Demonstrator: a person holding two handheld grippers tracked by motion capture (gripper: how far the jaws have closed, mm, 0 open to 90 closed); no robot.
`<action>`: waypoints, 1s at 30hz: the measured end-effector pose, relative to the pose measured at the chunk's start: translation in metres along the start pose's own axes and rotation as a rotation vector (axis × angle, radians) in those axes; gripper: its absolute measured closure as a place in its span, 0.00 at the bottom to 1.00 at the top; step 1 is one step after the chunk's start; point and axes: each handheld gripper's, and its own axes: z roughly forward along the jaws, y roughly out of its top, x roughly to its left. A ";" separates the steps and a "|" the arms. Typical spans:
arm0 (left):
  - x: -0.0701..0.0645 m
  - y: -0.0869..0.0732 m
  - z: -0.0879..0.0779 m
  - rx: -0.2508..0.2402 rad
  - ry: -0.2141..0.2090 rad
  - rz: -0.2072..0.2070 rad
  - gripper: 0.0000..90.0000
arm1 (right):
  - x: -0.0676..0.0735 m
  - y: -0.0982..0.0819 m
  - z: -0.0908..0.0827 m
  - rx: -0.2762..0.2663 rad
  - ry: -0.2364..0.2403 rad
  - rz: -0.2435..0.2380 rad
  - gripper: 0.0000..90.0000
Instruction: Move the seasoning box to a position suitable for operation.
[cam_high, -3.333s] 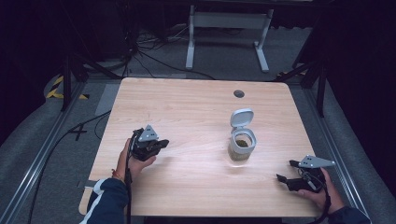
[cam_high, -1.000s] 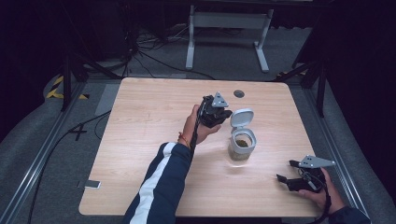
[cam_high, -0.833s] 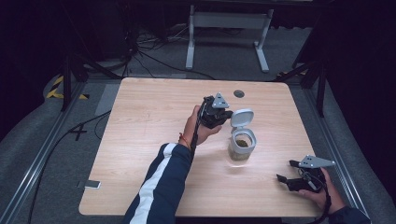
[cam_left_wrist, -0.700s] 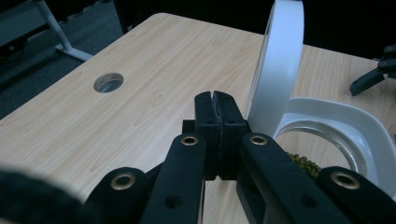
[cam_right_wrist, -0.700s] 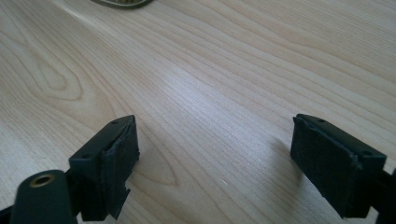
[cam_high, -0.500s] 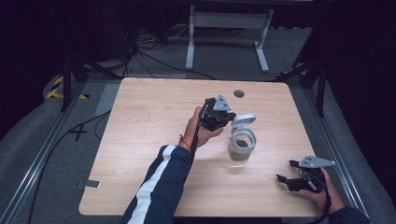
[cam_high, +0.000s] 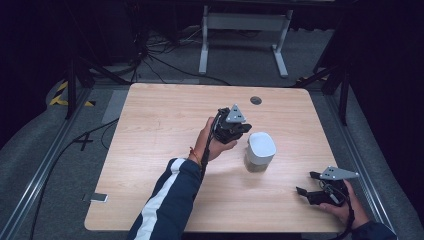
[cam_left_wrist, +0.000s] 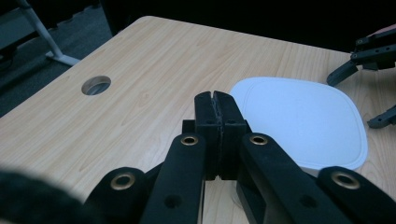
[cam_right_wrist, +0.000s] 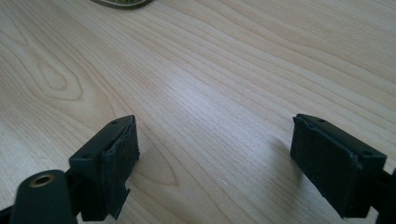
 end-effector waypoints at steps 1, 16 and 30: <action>0.000 -0.001 -0.001 0.003 0.002 0.003 1.00 | 0.000 0.000 0.000 0.000 0.000 -0.001 0.17; 0.003 -0.018 -0.021 0.052 0.010 0.036 1.00 | -0.001 0.001 0.001 0.000 0.004 -0.003 0.17; 0.005 -0.044 -0.051 0.130 0.039 0.080 1.00 | -0.001 0.001 0.001 -0.001 0.004 -0.001 0.17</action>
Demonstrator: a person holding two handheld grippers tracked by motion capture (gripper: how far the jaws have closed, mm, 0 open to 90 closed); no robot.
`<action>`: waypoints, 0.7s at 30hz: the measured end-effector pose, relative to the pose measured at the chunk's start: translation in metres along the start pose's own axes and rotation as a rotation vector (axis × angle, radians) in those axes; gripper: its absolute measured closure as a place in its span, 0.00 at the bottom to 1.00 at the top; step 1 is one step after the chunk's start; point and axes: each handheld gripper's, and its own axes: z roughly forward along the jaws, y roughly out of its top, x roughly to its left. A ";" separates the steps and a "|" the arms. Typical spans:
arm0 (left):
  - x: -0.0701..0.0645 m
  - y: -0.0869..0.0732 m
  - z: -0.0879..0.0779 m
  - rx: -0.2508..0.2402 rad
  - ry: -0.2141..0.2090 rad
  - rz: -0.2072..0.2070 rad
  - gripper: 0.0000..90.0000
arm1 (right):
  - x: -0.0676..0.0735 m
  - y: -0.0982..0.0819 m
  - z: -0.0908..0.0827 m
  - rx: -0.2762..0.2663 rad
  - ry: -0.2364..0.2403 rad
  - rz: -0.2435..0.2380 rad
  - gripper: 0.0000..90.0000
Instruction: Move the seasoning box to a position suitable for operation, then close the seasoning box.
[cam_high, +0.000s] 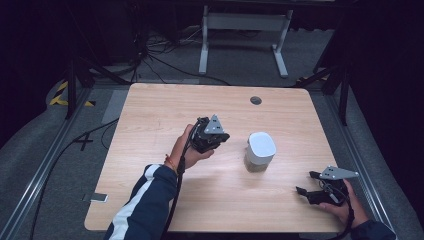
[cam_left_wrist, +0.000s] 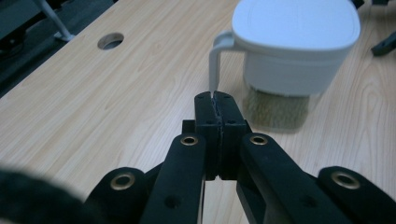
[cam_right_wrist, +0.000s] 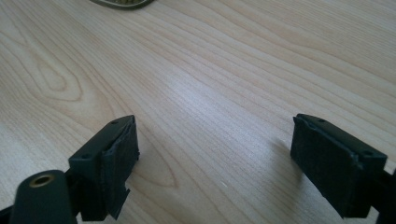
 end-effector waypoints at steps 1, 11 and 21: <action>0.000 -0.004 -0.004 0.012 0.006 0.006 1.00 | 0.000 0.000 0.000 0.000 0.000 0.001 0.17; -0.002 -0.047 -0.047 0.078 0.073 0.011 1.00 | -0.001 0.001 0.002 0.001 -0.003 -0.001 0.17; -0.007 -0.088 -0.080 0.138 0.122 -0.019 0.96 | 0.000 0.001 0.001 0.002 -0.008 0.003 0.17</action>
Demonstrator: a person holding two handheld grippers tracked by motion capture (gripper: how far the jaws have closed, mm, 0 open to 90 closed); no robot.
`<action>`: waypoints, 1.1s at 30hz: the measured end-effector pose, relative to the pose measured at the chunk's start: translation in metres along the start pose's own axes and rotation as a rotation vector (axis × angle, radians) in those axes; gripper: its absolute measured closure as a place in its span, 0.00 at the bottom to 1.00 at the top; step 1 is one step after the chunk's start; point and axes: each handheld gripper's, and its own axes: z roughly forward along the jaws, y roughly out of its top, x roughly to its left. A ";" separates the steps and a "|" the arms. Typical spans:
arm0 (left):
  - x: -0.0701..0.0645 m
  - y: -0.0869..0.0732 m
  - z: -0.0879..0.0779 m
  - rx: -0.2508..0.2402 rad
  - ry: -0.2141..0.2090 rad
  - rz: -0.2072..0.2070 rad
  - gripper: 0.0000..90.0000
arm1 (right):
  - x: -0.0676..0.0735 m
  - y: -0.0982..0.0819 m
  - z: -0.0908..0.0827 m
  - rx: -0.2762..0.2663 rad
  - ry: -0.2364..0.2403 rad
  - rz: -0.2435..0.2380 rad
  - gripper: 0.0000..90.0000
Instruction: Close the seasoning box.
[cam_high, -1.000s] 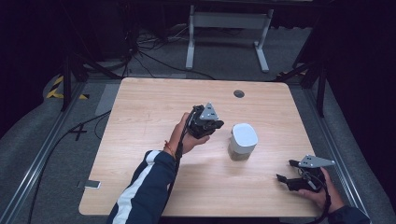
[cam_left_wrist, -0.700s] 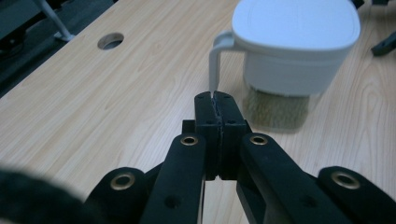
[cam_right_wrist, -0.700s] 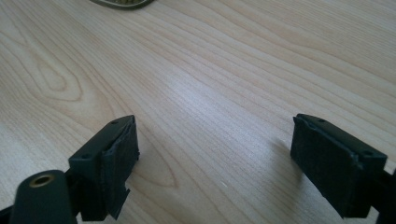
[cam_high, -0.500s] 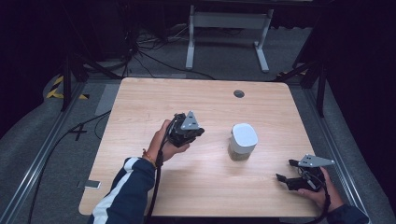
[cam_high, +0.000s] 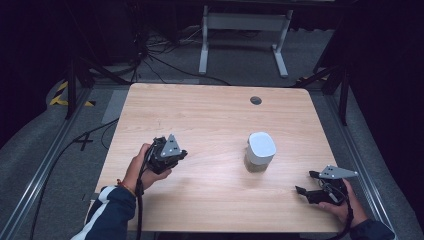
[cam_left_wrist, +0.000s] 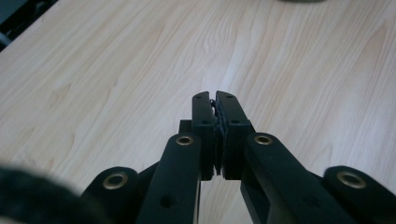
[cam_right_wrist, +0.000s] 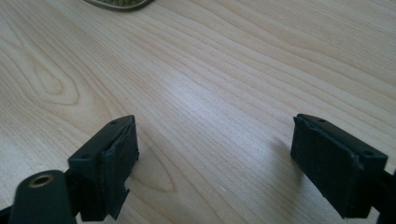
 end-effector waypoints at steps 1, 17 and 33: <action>-0.001 -0.010 -0.004 0.011 0.009 -0.005 0.96 | 0.000 0.000 0.000 -0.001 0.000 0.002 0.17; -0.006 -0.091 -0.011 0.059 0.057 -0.174 0.50 | 0.000 -0.001 -0.002 0.000 0.002 0.003 0.17; -0.015 -0.126 -0.016 0.042 0.023 -0.312 0.18 | 0.000 -0.002 -0.002 0.000 0.006 -0.003 0.17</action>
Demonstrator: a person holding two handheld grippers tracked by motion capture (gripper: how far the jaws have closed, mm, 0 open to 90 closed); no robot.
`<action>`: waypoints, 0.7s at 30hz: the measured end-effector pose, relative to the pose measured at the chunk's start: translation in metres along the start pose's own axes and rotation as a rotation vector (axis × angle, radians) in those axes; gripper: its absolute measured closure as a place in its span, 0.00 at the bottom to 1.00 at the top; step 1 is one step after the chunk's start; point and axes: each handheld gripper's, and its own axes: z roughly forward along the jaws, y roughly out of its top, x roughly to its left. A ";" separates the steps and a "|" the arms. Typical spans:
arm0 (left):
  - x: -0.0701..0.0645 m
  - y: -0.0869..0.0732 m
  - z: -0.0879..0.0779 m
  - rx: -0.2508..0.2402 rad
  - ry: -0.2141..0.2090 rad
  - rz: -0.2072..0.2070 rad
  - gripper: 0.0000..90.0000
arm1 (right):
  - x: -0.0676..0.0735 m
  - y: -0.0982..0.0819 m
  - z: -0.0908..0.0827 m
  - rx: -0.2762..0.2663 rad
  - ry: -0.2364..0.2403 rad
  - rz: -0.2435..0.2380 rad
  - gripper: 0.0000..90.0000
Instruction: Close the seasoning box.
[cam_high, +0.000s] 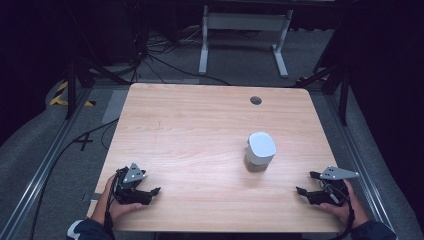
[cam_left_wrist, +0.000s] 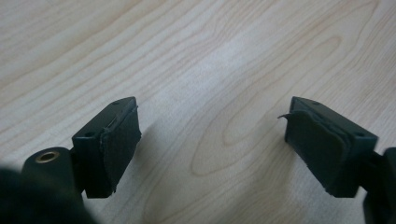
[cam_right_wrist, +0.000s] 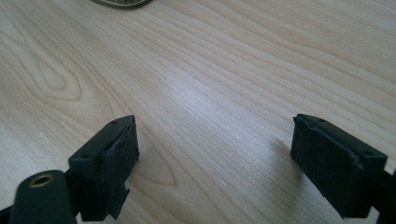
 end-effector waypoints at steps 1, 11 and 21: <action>0.000 -0.001 0.000 -0.001 -0.002 -0.016 0.18 | 0.000 0.000 0.000 -0.002 0.002 0.005 0.17; 0.001 -0.002 0.000 -0.006 -0.002 -0.021 0.16 | 0.001 0.000 0.000 -0.001 -0.002 0.008 0.17; 0.000 -0.002 0.001 -0.007 0.000 -0.032 0.16 | 0.001 0.000 0.000 -0.001 0.001 0.005 0.17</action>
